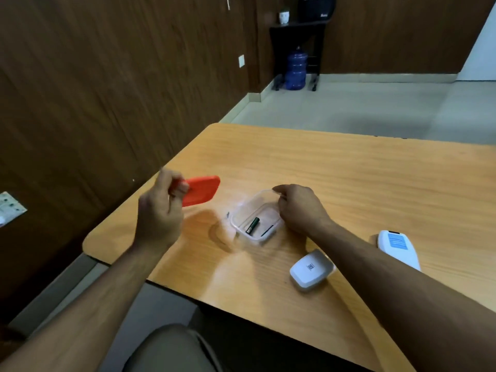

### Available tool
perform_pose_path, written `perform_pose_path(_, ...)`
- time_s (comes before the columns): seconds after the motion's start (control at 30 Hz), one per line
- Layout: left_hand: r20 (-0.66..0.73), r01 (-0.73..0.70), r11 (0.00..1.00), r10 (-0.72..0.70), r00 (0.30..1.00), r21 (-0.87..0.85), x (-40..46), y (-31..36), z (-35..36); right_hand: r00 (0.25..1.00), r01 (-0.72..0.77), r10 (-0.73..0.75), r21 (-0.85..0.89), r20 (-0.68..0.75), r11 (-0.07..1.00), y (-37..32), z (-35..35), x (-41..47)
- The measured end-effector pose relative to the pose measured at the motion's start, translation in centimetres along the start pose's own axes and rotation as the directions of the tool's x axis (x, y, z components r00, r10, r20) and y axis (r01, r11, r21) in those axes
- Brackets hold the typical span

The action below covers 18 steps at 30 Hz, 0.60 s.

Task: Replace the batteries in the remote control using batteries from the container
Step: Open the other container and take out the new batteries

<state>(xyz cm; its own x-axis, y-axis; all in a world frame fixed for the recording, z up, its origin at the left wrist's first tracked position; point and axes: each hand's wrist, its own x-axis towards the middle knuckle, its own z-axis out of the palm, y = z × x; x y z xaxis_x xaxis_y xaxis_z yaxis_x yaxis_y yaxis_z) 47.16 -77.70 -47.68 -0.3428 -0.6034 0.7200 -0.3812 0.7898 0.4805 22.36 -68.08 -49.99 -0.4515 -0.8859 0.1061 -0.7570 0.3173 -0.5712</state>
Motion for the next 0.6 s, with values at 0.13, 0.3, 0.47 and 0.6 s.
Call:
perform_pose_path(0.13, 0.274, -0.016, 0.995, -0.011, 0.962, 0.095, -3.4, -2.3, -1.6, 1.000, 0.000, 0.000, -0.015, -0.006, 1.000, -0.5, 0.1, 0.0)
perform_pose_path(0.3, 0.499, 0.014, 0.978, -0.117, 0.859, 0.206, -4.8, -3.4, -3.0, 1.000, 0.012, -0.011, -0.014, 0.024, 1.000, -1.2, 0.4, 0.3)
perform_pose_path(0.47, 0.469, 0.036, 0.973, -0.141, 0.872, 0.226, -2.8, -2.4, -2.7, 0.999, 0.048, -0.048, -0.022, -0.004, 0.999, -1.3, 0.0, 0.1)
perform_pose_path(0.6, 0.462, 0.167, 0.979, -0.204, 0.863, 0.119, 0.8, 0.7, -0.2, 0.981, 0.160, -0.168, -0.080, -0.096, 0.984, -1.6, -1.8, -0.2)
